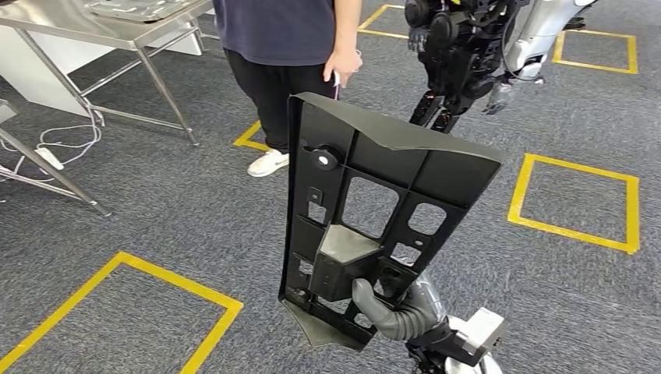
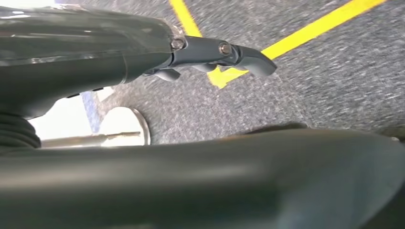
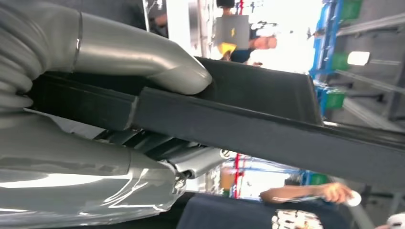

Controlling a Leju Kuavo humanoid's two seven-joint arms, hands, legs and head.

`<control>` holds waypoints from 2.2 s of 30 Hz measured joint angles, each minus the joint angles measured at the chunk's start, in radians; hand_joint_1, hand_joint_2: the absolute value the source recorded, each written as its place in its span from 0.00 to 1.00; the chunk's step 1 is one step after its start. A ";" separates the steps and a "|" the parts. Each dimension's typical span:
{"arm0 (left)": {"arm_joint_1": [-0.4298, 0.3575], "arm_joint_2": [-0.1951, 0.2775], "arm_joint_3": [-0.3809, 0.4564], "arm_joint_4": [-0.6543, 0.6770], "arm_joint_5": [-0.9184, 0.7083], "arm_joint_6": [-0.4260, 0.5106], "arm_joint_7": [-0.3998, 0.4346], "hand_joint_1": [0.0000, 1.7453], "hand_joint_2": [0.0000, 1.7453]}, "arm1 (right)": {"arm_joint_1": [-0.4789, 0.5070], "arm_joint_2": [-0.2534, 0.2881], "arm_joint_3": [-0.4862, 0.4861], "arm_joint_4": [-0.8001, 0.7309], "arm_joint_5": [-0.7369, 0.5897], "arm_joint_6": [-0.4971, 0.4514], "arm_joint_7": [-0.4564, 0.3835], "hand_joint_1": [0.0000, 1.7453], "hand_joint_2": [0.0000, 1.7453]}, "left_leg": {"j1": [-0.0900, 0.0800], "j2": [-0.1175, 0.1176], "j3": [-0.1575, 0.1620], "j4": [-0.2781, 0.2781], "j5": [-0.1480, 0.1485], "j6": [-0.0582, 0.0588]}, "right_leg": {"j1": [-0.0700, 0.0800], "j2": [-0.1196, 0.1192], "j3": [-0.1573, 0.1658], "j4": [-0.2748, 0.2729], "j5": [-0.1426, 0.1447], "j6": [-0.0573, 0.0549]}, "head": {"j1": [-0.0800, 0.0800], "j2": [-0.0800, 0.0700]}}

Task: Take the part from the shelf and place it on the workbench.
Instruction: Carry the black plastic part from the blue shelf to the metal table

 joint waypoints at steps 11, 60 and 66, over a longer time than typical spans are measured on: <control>0.001 0.000 0.000 0.000 -0.001 0.000 0.002 0.00 1.00 | 0.006 0.005 -0.004 0.000 -0.001 0.000 0.001 1.00 1.00 | -0.011 0.158 0.011 -0.029 0.031 0.006 | 0.007 -0.142 0.041 -0.002 -0.039 0.012 | 0.000 0.000; 0.008 -0.001 0.001 0.000 -0.003 -0.010 0.017 0.00 1.00 | 0.026 0.010 -0.022 -0.008 -0.013 0.009 0.006 1.00 1.00 | 0.001 -0.009 0.025 -0.031 0.012 0.003 | 0.000 0.003 0.006 -0.007 -0.003 0.009 | 0.000 0.000; 0.006 0.000 0.001 0.000 -0.004 -0.010 0.019 0.00 1.00 | 0.030 0.013 -0.024 -0.008 -0.014 0.009 0.010 1.00 1.00 | 0.013 0.078 -0.109 0.229 -0.087 -0.028 | -0.002 -0.082 0.026 -0.010 -0.021 -0.003 | -0.002 0.000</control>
